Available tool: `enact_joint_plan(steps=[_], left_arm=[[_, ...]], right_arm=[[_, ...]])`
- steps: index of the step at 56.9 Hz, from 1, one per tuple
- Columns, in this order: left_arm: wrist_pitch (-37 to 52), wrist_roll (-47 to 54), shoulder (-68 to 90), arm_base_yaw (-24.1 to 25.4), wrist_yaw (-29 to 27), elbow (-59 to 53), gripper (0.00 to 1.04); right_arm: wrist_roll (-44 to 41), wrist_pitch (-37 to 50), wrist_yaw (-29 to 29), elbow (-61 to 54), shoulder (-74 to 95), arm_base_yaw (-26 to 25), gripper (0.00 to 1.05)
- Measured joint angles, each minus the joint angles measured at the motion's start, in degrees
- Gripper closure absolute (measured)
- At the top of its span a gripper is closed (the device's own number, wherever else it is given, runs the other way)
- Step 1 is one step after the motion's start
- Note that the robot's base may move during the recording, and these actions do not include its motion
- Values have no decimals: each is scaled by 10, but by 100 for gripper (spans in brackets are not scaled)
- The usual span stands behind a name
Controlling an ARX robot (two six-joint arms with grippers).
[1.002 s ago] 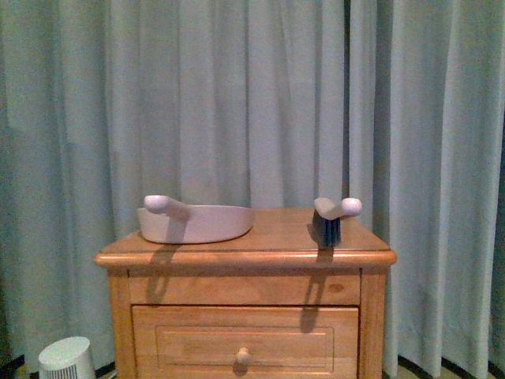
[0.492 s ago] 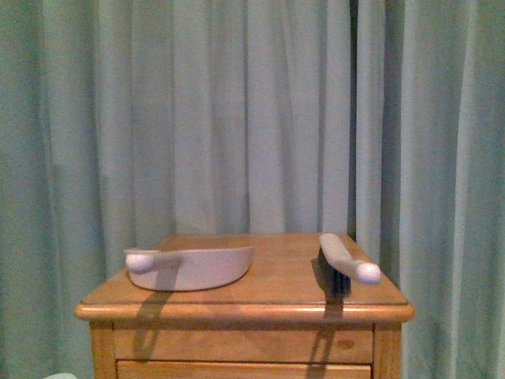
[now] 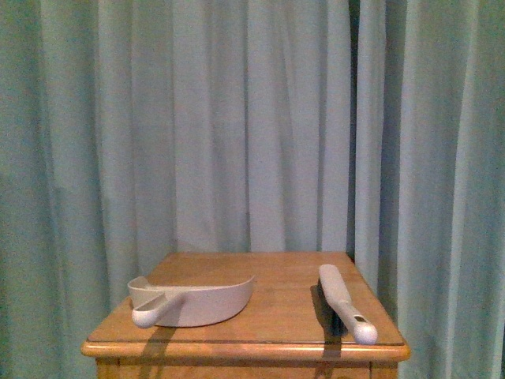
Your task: Clean up trash
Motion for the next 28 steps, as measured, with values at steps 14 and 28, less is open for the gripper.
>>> enact_joint_plan(steps=[14,28], left_arm=[[-97,61,347,-133,-113,363,8],[-171,62,528,-174,-176,536,8]], right_arm=[[0,0,0,0,0,0,7],[0,0,0,0,0,0,7]])
